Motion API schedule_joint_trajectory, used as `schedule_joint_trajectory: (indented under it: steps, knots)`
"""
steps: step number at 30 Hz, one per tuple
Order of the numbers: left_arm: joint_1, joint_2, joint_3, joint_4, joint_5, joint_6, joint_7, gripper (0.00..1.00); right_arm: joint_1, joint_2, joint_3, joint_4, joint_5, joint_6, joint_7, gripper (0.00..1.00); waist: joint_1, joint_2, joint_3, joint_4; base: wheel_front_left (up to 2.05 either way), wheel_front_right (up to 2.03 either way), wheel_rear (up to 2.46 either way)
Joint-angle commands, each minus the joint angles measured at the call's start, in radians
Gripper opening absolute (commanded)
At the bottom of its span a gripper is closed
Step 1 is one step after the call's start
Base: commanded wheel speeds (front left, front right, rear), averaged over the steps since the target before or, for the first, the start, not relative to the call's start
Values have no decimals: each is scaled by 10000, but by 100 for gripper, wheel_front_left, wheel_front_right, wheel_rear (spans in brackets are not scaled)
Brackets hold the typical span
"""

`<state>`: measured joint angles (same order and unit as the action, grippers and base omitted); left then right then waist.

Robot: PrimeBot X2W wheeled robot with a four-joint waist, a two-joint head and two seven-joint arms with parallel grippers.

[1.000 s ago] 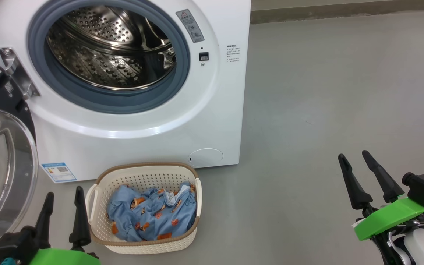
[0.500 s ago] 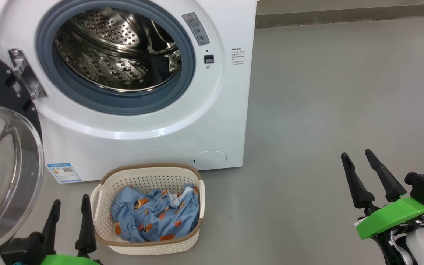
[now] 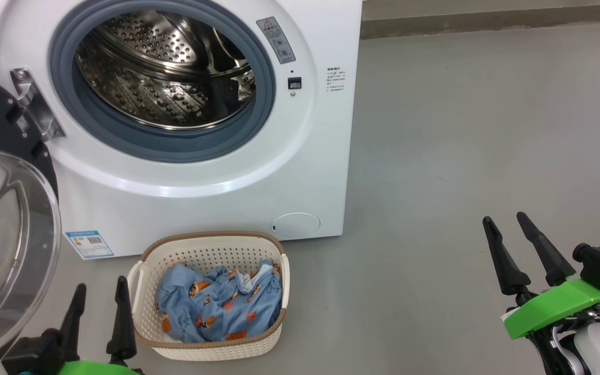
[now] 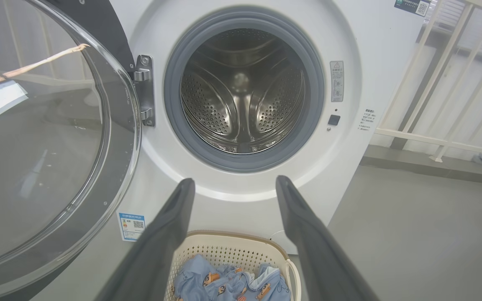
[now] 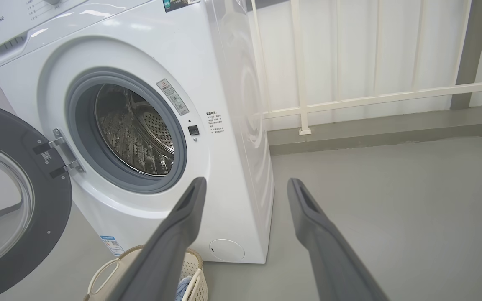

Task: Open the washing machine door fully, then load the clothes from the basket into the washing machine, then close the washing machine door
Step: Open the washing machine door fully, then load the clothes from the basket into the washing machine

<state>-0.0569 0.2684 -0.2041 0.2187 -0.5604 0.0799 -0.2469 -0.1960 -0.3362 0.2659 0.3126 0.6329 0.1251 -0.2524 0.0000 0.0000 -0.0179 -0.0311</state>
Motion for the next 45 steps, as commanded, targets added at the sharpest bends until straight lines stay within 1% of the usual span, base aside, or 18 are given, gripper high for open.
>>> schedule_joint_trajectory:
  steps: [1,17,31,45]
  knots:
    - [-331,222,381,-182,113,-15,-135,100,-238,-135,148,-189,11,56,-94,100,0,0,5,0,0,0,0]
    - [-334,166,504,-298,159,-5,-144,100,-213,-111,52,-229,-12,56,-94,100,0,0,124,22,9,-9,0]
    - [-366,144,590,-283,195,82,-147,100,-215,-84,57,-219,3,56,-94,100,0,0,203,114,104,-104,0]
    - [-387,123,640,-255,193,54,-148,100,-225,-61,96,-203,35,56,-94,100,0,0,214,203,99,-99,0]
